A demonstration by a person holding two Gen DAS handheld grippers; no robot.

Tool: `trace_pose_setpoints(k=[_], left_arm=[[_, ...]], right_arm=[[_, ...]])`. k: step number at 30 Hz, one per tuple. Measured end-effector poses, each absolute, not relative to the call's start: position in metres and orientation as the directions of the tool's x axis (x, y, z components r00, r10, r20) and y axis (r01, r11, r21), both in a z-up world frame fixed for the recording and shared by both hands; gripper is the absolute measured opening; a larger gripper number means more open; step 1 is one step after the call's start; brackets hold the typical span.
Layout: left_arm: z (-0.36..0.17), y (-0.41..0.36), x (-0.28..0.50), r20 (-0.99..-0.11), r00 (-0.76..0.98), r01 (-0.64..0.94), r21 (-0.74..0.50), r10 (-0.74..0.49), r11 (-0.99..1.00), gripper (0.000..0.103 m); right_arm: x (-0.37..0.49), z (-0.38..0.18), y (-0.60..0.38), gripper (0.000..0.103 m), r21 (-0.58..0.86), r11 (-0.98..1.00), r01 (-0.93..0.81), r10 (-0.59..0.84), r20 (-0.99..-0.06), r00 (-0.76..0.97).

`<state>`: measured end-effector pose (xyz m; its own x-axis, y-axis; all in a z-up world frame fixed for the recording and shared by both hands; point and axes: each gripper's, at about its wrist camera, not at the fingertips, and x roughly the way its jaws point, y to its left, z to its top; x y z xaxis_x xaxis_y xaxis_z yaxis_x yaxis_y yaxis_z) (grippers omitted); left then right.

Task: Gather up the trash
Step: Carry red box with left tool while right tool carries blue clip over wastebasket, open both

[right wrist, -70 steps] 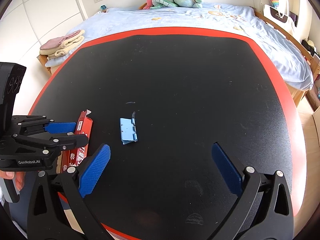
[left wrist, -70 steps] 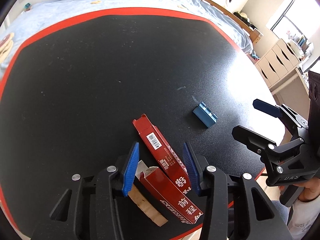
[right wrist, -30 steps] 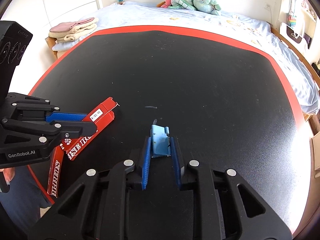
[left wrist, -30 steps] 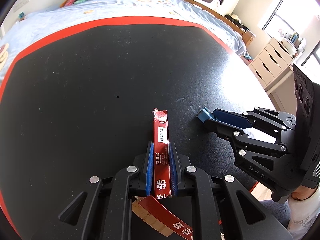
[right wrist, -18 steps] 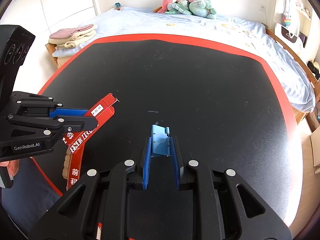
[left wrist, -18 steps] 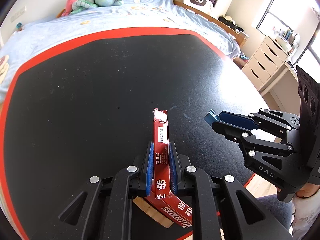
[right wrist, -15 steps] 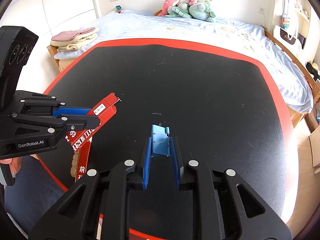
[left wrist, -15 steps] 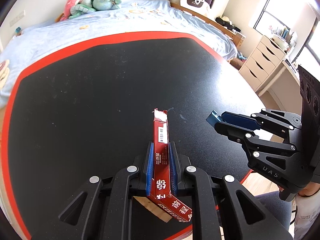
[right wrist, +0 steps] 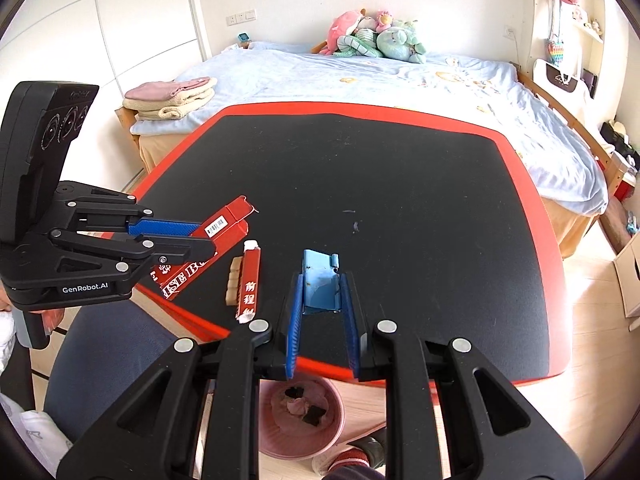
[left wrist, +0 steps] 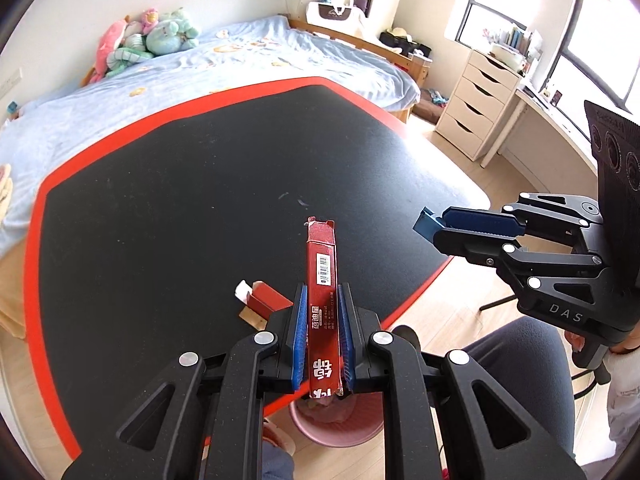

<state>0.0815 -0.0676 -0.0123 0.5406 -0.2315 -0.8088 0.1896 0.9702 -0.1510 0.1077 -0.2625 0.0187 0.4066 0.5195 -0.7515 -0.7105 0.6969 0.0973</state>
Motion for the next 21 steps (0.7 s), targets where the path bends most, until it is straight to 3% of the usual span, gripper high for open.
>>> trace_pose_setpoints(k=[21], left_arm=[[-0.042,-0.097,-0.004,-0.846,0.468,0.256,-0.146,-0.255,0.956,0.015]], right_arm=[[0.012,-0.014,-0.302,0.019,0.171,0.704,-0.689,0.507,-0.801,0.319]])
